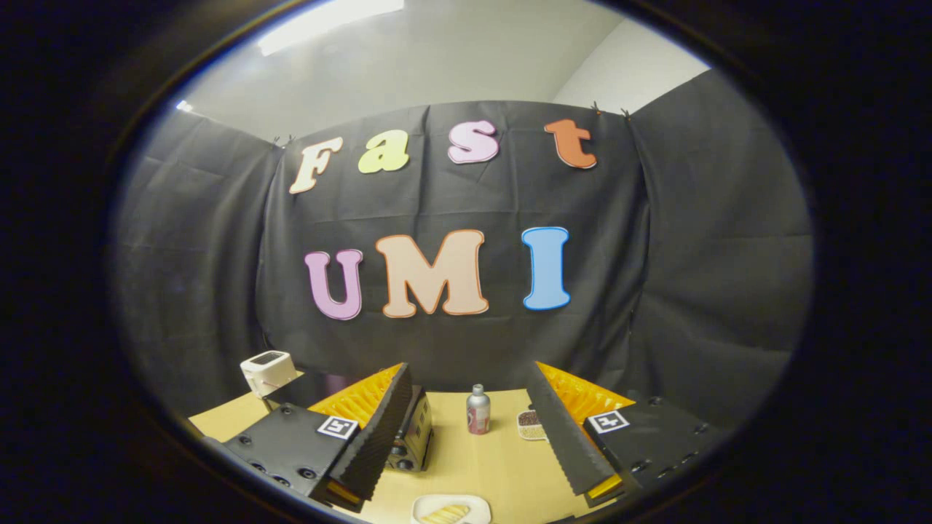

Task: Open the toaster oven, put the food inside, and close the toaster oven door.

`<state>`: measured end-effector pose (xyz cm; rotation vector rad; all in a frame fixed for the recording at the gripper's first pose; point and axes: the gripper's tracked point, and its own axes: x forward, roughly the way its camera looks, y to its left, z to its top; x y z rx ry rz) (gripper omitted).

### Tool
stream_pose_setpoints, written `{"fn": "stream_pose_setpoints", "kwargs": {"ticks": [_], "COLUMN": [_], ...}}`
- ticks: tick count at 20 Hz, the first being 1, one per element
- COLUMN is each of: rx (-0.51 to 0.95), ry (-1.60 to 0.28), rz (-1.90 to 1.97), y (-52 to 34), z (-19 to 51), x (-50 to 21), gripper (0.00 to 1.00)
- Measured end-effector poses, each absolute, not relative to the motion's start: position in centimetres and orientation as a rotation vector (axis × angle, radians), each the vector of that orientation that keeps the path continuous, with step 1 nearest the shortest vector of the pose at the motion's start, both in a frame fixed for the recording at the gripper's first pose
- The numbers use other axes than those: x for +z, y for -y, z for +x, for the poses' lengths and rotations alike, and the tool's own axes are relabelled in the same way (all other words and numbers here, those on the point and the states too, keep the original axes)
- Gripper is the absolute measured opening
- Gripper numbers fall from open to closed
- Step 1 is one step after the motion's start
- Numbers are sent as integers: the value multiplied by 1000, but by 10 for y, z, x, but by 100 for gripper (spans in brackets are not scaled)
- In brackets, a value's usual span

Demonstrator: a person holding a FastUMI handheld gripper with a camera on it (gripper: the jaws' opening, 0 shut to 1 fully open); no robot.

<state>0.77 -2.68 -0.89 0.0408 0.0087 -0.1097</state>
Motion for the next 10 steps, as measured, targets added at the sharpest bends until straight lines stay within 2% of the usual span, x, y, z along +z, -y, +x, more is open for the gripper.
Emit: {"fn": "stream_pose_setpoints", "kwargs": {"ticks": [10], "rx": [113], "ry": [-40], "rz": [131], "y": [-95], "z": [38], "x": [-67], "gripper": [98]}}
